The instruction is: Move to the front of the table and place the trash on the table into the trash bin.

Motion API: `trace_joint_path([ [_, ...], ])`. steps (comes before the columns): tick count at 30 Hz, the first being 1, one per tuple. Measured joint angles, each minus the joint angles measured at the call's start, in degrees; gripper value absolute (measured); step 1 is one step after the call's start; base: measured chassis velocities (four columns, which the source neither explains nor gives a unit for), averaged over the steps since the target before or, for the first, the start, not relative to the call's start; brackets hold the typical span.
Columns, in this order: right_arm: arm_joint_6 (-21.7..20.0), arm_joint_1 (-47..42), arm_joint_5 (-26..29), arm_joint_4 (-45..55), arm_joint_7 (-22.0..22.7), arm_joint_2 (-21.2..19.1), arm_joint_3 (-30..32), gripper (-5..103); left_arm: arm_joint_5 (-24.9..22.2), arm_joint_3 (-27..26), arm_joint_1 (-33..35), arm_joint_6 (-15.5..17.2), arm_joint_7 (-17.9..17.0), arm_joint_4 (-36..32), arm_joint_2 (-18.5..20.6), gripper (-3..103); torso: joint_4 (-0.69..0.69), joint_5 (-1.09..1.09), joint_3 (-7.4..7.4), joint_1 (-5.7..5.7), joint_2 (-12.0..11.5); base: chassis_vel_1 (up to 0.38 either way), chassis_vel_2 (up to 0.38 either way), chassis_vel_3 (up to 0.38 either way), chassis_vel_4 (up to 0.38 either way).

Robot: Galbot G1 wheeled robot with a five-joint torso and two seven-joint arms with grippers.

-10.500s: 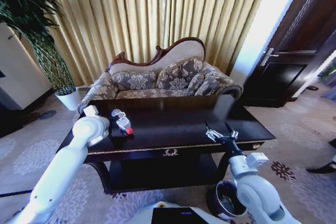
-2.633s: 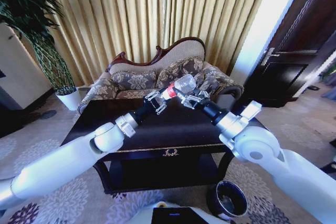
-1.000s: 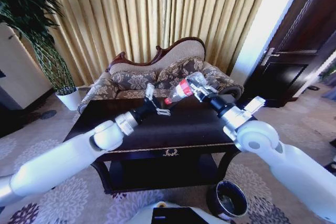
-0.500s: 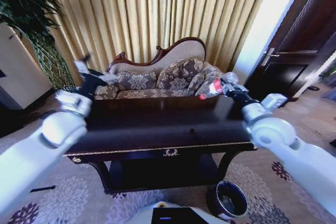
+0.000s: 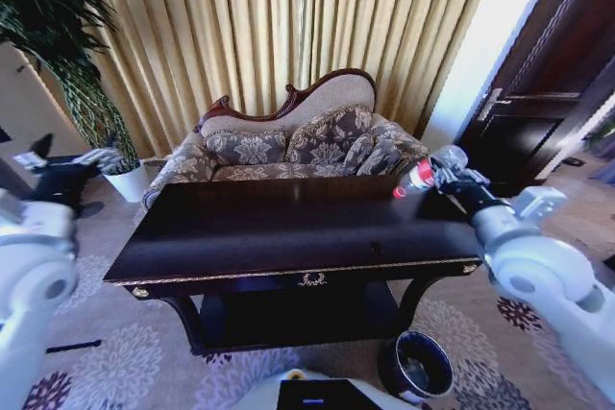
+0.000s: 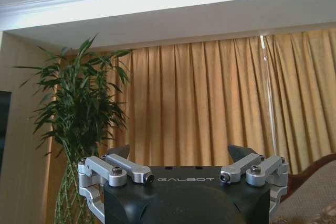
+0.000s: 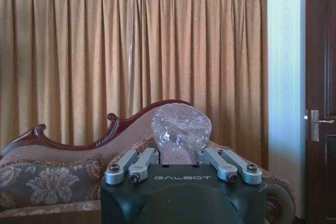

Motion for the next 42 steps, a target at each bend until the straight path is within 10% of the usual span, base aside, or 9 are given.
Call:
trace_joint_path([
  [14,0.3,-12.6,-5.8,6.7,-3.1,14.3,9.9,27,-0.5,-3.5,1.7,3.5,2.5,-5.0,-3.7,100,0.01,0.0,0.0,0.0,0.0,0.0,0.0,0.0,0.0],
  [27,0.9,-15.7,-10.4,6.6,-4.4,15.4,10.6,27,1.1,-4.7,6.3,11.4,2.1,-7.6,-6.5,100,0.01,-0.01,0.01,0.01,0.0,0.0,0.0,0.0,0.0],
  [42,1.7,-17.2,-13.5,6.5,-7.6,17.9,11.1,27,-0.3,-7.0,8.4,11.6,5.0,-5.9,-7.1,100,0.0,-0.01,0.01,0.01,0.0,0.014,-0.014,-0.015,0.014],
])
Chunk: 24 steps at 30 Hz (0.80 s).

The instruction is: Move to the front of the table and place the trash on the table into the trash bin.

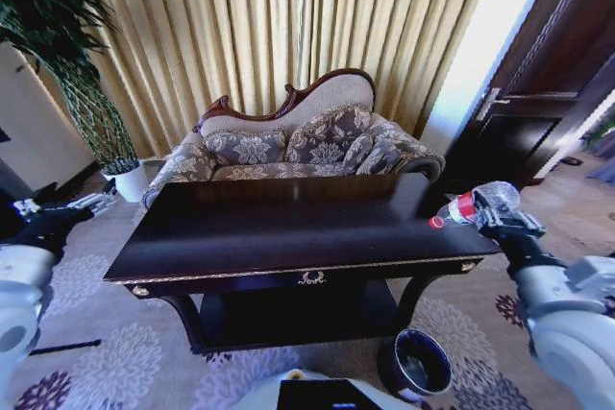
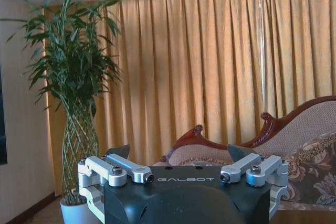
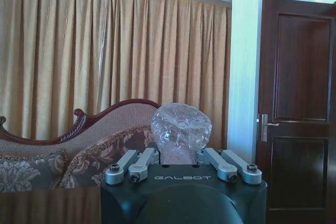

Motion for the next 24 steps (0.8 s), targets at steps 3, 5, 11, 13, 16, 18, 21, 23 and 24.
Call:
trace_joint_path([
  [3,0.1,0.0,0.0,0.0,-0.1,0.1,-0.1,27,0.6,0.2,-0.3,0.0,0.2,-0.1,0.3,100,-0.01,0.0,0.0,0.0,0.0,0.095,-0.069,-0.065,0.077],
  [5,0.1,0.1,0.0,0.0,-0.1,0.1,-0.1,27,0.9,0.3,-0.6,0.0,0.4,-0.4,0.6,100,0.0,0.0,0.0,0.0,0.0,0.107,-0.092,-0.11,0.098],
  [11,0.4,-0.1,-0.1,0.0,-0.1,0.4,-0.1,27,1.1,0.2,-0.1,-0.1,0.5,-0.6,0.3,100,0.01,0.0,0.0,-0.01,0.0,0.112,-0.112,-0.116,0.121],
  [13,0.6,-0.2,-0.2,0.0,-0.1,0.5,-0.1,27,1.2,0.2,0.1,-0.2,0.6,-0.6,0.2,100,0.01,0.0,-0.01,-0.01,0.0,0.124,-0.117,-0.091,0.088],
  [16,0.9,-0.4,-0.4,0.0,-0.2,0.9,0.3,27,1.4,0.3,0.1,-0.2,0.7,-0.6,0.5,100,0.01,0.0,0.0,-0.01,0.0,0.107,-0.109,-0.096,0.09],
  [18,1.4,-1.1,-0.5,0.0,-0.6,1.3,0.9,27,1.4,0.3,0.0,-0.2,0.8,-0.6,0.7,100,0.0,0.0,0.0,-0.01,0.0,0.082,-0.093,-0.098,0.077],
  [21,1.9,-2.1,-0.5,0.0,-1.4,1.8,1.8,27,1.4,0.3,-0.1,-0.2,1.0,-0.7,0.7,100,-0.01,0.0,0.0,-0.01,0.0,0.08,-0.083,-0.082,0.079],
  [23,2.0,-2.5,-0.5,0.0,-1.6,1.9,2.2,27,1.4,0.4,-0.1,-0.2,1.1,-0.7,0.6,100,0.0,0.0,0.0,-0.01,0.0,0.077,-0.078,-0.07,0.083],
  [24,2.0,-2.5,-0.5,0.0,-1.6,1.9,2.2,27,1.4,0.4,-0.1,-0.2,1.1,-0.7,0.6,100,0.0,0.0,0.0,-0.01,0.0,0.077,-0.069,-0.07,0.085],
])
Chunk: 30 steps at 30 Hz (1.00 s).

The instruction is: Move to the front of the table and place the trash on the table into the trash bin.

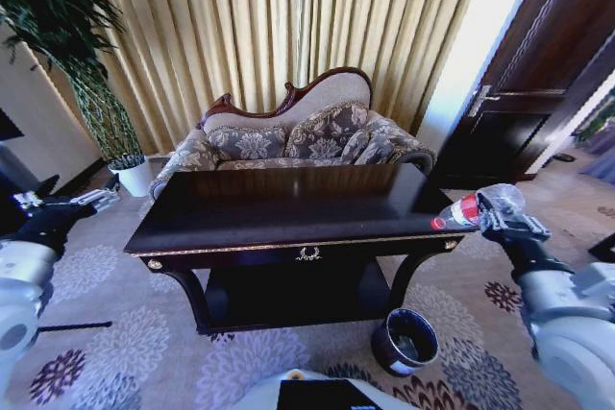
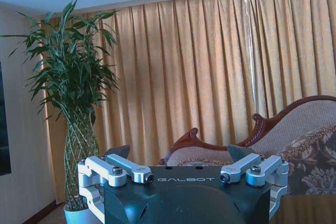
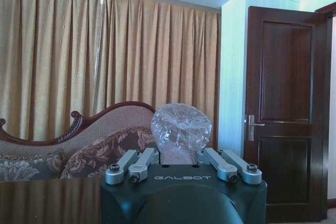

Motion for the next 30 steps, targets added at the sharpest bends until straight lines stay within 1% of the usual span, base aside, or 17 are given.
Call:
trace_joint_path([
  [14,0.8,-0.8,-1.2,0.0,-0.4,0.4,0.1,27,-0.1,-0.3,0.3,-0.2,0.3,-0.4,-0.1,100,0.01,-0.01,0.0,0.0,0.0,0.103,-0.097,-0.106,0.104],
  [18,1.0,-0.9,-1.5,0.0,-0.5,0.4,-0.1,27,-0.2,-0.3,0.1,-0.2,0.3,-0.6,-0.4,100,0.0,-0.01,0.0,0.0,0.0,0.124,-0.125,-0.136,0.109],
  [30,1.2,-0.9,-2.4,0.0,-0.6,0.6,-1.5,27,-0.2,-0.1,0.1,-0.2,0.3,-1.1,-0.5,100,0.01,0.0,0.0,0.0,0.0,0.116,-0.113,-0.109,0.12],
])
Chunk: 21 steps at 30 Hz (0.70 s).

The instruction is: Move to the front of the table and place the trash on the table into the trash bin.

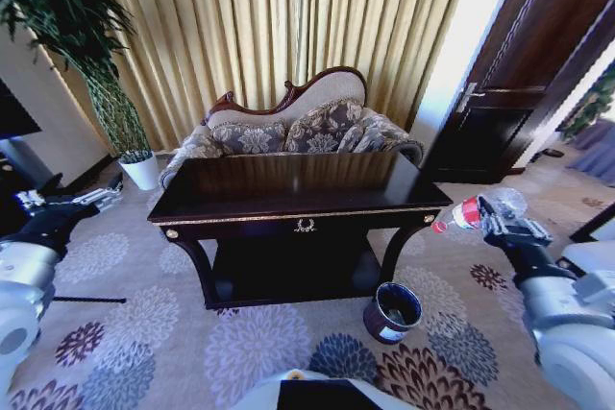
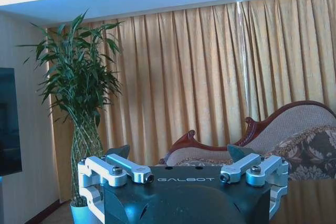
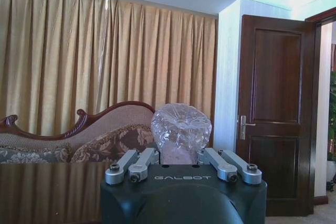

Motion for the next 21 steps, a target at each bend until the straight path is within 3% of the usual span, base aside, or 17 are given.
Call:
trace_joint_path([
  [15,0.8,0.3,-1.0,0.0,0.0,0.0,-1.0,27,0.0,0.0,-0.1,0.0,0.1,0.3,0.1,100,0.01,-0.02,-0.01,-0.01,0.0,0.135,-0.126,-0.126,0.137],
  [21,1.0,0.2,-1.9,0.0,-1.2,0.4,-2.0,27,0.2,0.1,0.1,0.0,0.3,0.3,-0.2,100,-0.01,-0.01,-0.01,-0.02,0.0,0.043,-0.029,-0.048,0.021],
])
